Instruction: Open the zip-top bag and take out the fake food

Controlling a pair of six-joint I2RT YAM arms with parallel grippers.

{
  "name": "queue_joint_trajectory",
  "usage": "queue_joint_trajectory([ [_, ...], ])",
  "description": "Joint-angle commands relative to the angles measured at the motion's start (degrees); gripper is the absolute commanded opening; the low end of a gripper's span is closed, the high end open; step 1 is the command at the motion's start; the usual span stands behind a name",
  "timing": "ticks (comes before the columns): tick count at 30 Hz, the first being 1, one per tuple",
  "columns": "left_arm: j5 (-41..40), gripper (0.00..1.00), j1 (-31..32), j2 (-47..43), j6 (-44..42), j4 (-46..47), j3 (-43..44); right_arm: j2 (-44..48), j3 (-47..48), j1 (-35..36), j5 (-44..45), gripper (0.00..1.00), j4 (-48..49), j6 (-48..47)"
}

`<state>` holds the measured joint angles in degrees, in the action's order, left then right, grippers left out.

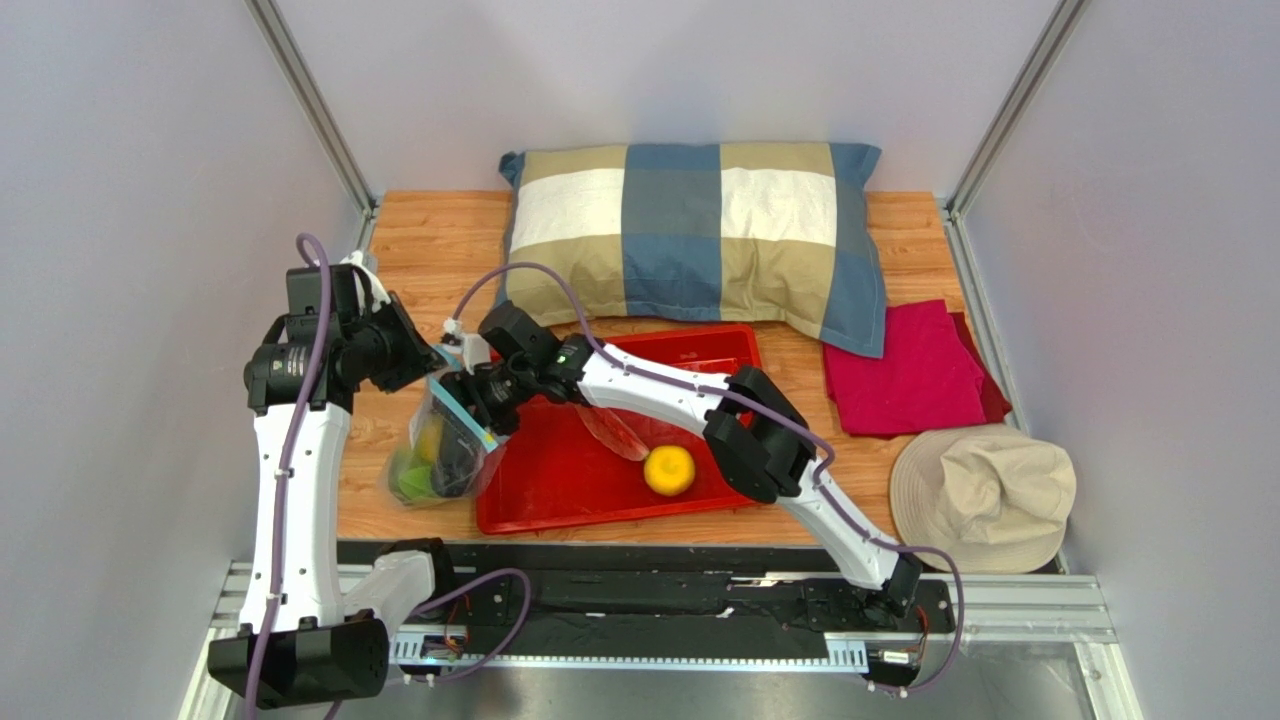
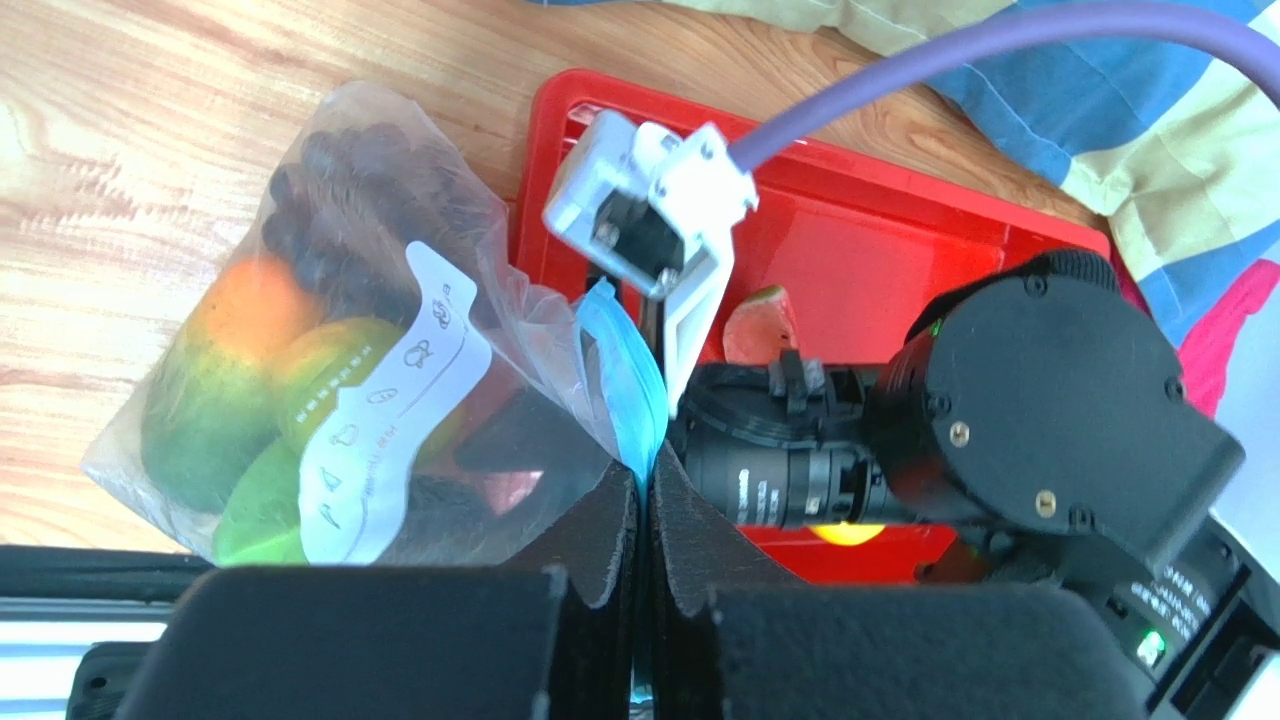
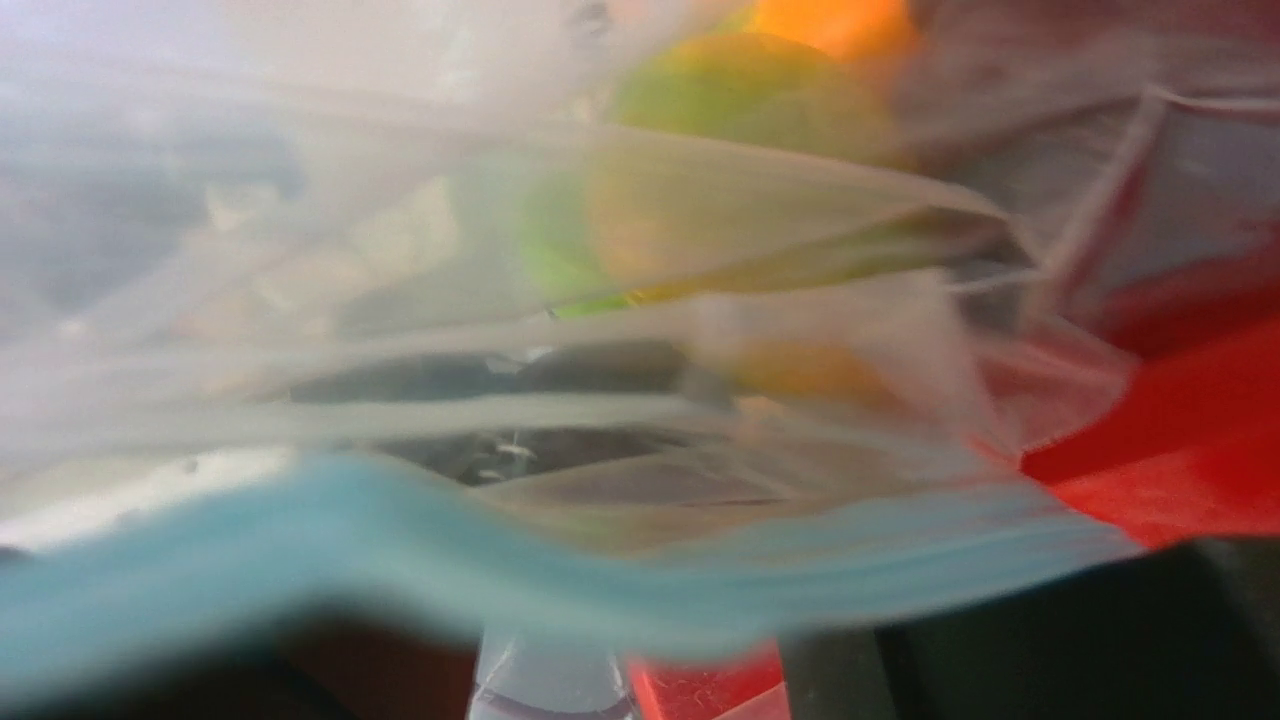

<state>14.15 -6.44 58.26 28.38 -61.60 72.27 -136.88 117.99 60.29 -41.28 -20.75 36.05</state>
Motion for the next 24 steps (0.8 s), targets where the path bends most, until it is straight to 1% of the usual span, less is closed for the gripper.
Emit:
queue_joint_trajectory([
  [1, 0.1, 0.00, 0.1, -1.5, 1.5, 3.6, 0.2, -1.6, 2.7, 1.8, -0.9, 0.72, -1.7, -6.2],
  [4, 1.1, 0.00, 0.1, -2.8, 3.2, 4.3, -1.9, -3.1, 3.3, 2.6, -0.8, 0.77, -1.7, -7.7],
  [7, 2.6, 0.00, 0.1, -4.4, 5.1, 5.7, -3.4, -4.6, 3.5, 3.3, -0.2, 0.77, -1.9, -8.5],
  [12, 2.6, 0.00, 0.1, -4.1, 4.4, 4.5, -2.9, -4.9, 2.2, 4.1, 1.2, 0.80, -2.5, -10.6],
  [16, 2.3, 0.00, 0.1, -4.2, 4.4, 4.6, -2.6, -4.9, 1.1, 4.8, 3.0, 0.81, -3.0, -14.2],
  [17, 2.3, 0.00, 0.1, -4.1, 4.5, 4.6, -2.5, -5.1, 1.0, 5.2, 3.5, 0.79, -3.3, -14.9],
  [18, 2.3, 0.00, 0.1, -4.0, 4.7, 4.7, -2.5, -5.2, 0.8, 5.3, 4.2, 0.74, -3.7, -15.7],
  [20, 2.5, 0.00, 0.1, -4.0, 4.8, 4.8, -2.4, -5.4, 0.5, 5.4, 5.0, 0.66, -3.6, -16.5],
  [21, 2.5, 0.00, 0.1, -4.0, 4.6, 4.7, -2.4, -5.5, 0.4, 5.4, 5.6, 0.57, -3.7, -16.7],
  [23, 2.1, 0.00, 0.1, -4.0, 4.2, 4.2, -2.6, -5.1, 0.1, 5.5, 6.2, 0.56, -3.6, -17.1],
  [24, 1.8, 0.00, 0.1, -4.3, 3.7, 3.9, -2.7, -4.8, 0.0, 5.5, 7.3, 0.53, -3.7, -17.1],
])
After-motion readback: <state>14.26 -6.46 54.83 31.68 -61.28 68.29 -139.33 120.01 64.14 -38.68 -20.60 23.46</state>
